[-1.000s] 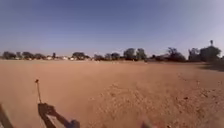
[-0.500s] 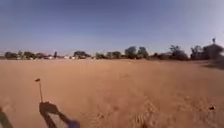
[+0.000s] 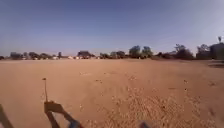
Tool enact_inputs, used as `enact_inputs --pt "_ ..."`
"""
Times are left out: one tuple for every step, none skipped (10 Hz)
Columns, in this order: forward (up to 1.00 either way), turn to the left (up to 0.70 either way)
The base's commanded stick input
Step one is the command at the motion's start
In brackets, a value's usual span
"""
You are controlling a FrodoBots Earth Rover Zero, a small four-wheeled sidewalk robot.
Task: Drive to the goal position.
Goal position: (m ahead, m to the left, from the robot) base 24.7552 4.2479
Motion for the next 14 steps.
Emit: enact_inputs --pt "1.00 0.00" --pt "1.00 0.00" --pt "1.00 0.00" --pt "1.00 0.00" --pt "1.00 0.00" --pt "1.00 0.00" --pt "1.00 0.00" --pt "1.00 0.00" --pt "1.00 0.00" --pt "1.00 0.00" --pt "1.00 0.00" --pt "1.00 0.00" --pt "1.00 0.00" --pt "1.00 0.00"
